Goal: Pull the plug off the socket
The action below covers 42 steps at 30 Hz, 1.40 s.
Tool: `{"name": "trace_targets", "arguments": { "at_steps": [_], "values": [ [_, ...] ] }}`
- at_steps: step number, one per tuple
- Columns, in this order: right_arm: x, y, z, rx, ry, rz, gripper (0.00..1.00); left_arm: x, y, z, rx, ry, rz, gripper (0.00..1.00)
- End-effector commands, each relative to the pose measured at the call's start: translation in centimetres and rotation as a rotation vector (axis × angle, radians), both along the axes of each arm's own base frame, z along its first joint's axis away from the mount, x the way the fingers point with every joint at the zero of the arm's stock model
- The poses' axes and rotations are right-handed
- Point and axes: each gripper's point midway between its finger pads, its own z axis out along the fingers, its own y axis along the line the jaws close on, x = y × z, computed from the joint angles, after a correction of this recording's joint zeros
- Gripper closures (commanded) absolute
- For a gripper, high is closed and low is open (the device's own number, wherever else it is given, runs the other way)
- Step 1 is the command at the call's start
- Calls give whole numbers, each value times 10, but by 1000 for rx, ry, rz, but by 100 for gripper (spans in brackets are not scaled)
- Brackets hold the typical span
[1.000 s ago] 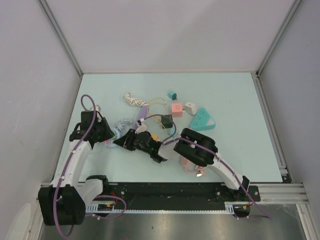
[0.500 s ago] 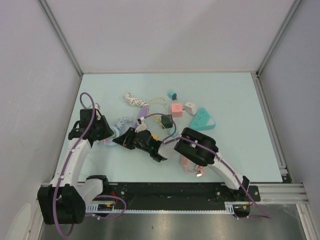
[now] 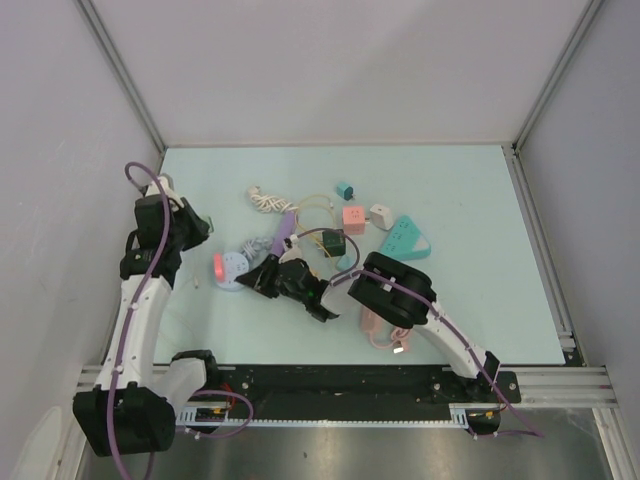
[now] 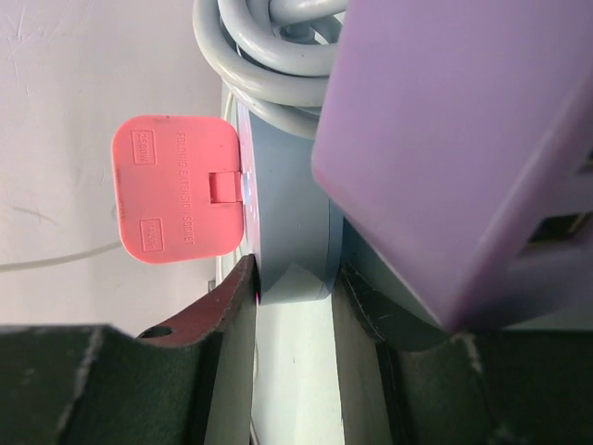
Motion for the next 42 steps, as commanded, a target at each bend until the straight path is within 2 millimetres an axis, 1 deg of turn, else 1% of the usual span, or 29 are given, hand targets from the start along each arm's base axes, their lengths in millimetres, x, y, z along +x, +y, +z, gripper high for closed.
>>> {"name": "trace_targets", "arguments": {
  "at_steps": [1,4,5,6,7,8,9,10,11,12,13,15,16,19,20,22,23,26,27,29,32,33,35,36,38,39,40,42],
  "values": [
    [-11,-49,-105,-336,33,23,100,2,20,20,39,-78,114,100],
    [-13,-47,-96,-347,18,25,98,-2,40,15,95,-86,207,99],
    [-13,-48,-94,-352,13,23,98,-4,51,11,127,-72,260,99],
    [-12,-46,-88,-347,4,24,98,-4,55,0,138,-40,272,100],
    [-13,-46,-86,-347,3,26,97,-3,56,-5,134,-27,280,100],
    [-13,-45,-83,-344,0,28,97,-2,55,-10,119,-13,273,100],
    [-14,-44,-79,-339,-7,26,97,1,55,-21,105,22,271,100],
    [-15,-43,-77,-337,-10,30,97,3,54,-25,83,28,274,99],
    [-15,-43,-75,-337,-12,29,97,5,52,-32,62,44,262,97],
    [-14,-44,-75,-338,-11,29,97,7,51,-36,49,56,261,93],
    [-14,-43,-72,-330,-12,30,97,10,52,-45,38,79,257,91],
    [-14,-43,-70,-327,-13,30,97,12,50,-55,24,109,245,87],
    [-14,-45,-69,-327,-14,27,97,13,51,-65,21,142,246,86],
    [-12,-49,-71,-330,-11,18,96,13,55,-80,15,177,259,85],
    [-12,-49,-71,-326,-9,20,96,13,55,-88,7,199,260,84],
    [-12,-50,-72,-322,-5,20,95,13,54,-96,-3,211,250,81],
    [-12,-51,-72,-320,-2,20,95,13,54,-104,-9,234,245,79],
    [-12,-52,-72,-314,-1,22,94,11,49,-120,-32,276,218,74],
    [-11,-52,-71,-311,-2,22,93,9,48,-128,-37,297,216,70],
    [-11,-53,-72,-312,0,22,93,9,48,-132,-50,303,215,65],
    [-11,-54,-72,-313,-1,19,93,10,48,-132,-53,303,209,51],
    [-12,-54,-72,-312,-1,22,93,12,49,-127,-50,291,210,45],
    [-11,-55,-72,-312,-2,19,93,13,51,-120,-41,278,213,40],
    [-12,-54,-72,-310,-3,22,93,14,51,-116,-38,272,214,31],
    [-11,-54,-72,-308,-3,20,93,15,53,-103,-23,239,210,24],
    [-11,-54,-72,-308,-2,18,93,16,53,-97,-15,223,207,14],
    [-11,-55,-72,-308,0,19,93,16,53,-89,-4,199,197,11],
    [-11,-55,-72,-311,-1,16,93,19,48,-79,-3,166,161,6]
  ]
}}
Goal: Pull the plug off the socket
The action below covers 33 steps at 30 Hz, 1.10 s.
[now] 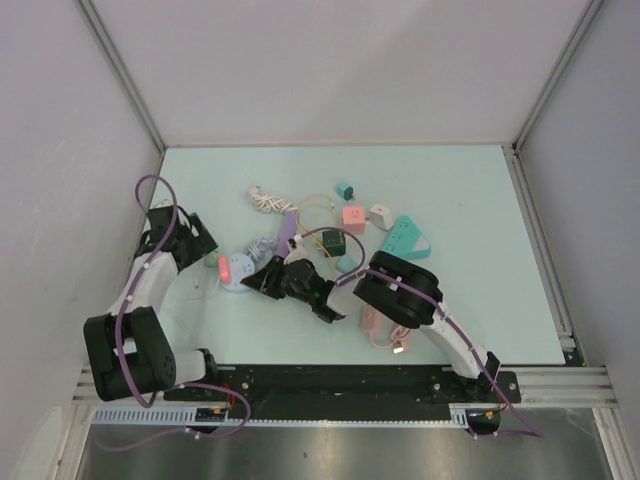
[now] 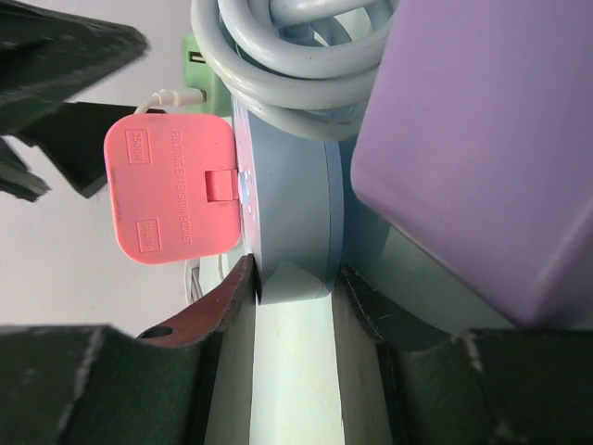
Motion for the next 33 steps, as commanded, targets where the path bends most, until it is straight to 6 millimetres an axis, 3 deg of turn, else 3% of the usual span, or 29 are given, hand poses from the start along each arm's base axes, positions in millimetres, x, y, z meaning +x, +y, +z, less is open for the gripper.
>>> {"name": "trace_targets", "arguments": {
  "at_steps": [1,7,12,16,18,22,26,33],
  "values": [
    [-5,-40,-75,-277,42,-17,93,19,-5,52,40,-163,-73,4],
    [-1,-50,-76,-317,46,-59,93,15,-39,75,10,-252,-179,0],
    [-4,-60,-72,-359,38,-70,94,8,-74,88,-127,-266,-297,1],
    [-8,-63,-76,-380,44,-75,94,-4,-90,82,-129,-224,-360,3],
    [-8,-63,-78,-376,47,-75,94,-13,-84,70,-68,-167,-337,3],
    [-8,-63,-79,-373,48,-73,94,-23,-92,45,-34,-102,-373,8],
    [-9,-64,-80,-376,52,-71,94,-29,-84,28,-6,-36,-350,21],
    [-11,-64,-83,-372,58,-65,94,-28,-78,21,20,3,-340,30]
  ]
}}
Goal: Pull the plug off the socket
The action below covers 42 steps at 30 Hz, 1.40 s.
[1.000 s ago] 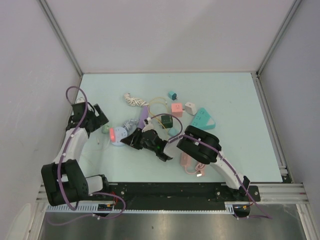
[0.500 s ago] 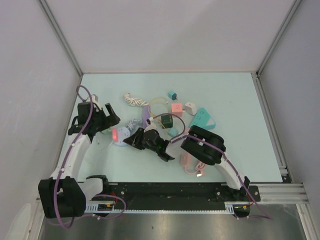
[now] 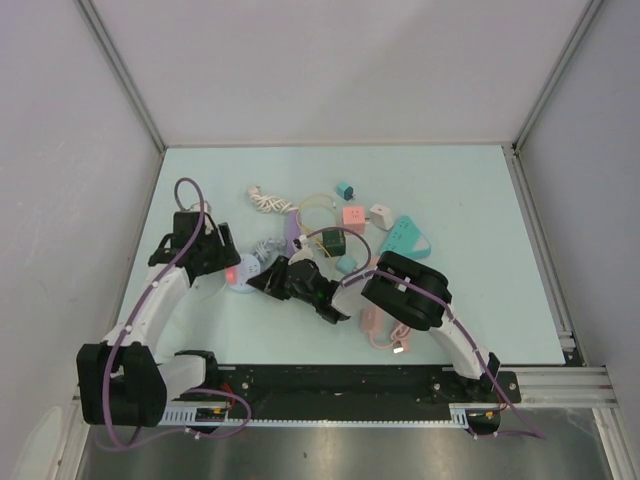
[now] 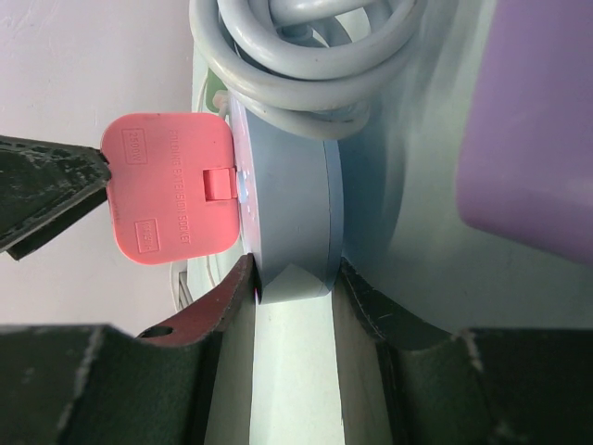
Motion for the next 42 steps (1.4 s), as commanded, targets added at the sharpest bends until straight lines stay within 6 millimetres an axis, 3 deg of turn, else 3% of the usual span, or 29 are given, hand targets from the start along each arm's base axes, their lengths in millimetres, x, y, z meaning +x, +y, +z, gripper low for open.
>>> {"name": "trace_targets", "arguments": {
  "at_steps": [1,4,9,12,16,19,42],
  "values": [
    [-6,-48,-83,-309,50,-27,94,3,6,-1,40,1,-2,33],
    [-6,-46,-83,-300,47,-24,94,4,2,-8,28,29,-27,44],
    [-7,-45,-84,-289,52,-20,94,4,0,-21,29,95,-46,46],
    [-7,-46,-84,-293,54,-16,94,5,0,-19,29,90,-46,55],
    [-6,-49,-86,-293,59,-24,95,6,7,-10,56,53,-22,84],
    [-7,-54,-94,-294,77,-23,99,6,7,-8,59,46,-22,100],
    [-5,-79,-128,-355,123,-62,100,5,2,8,26,-29,-27,100]
  ]
}}
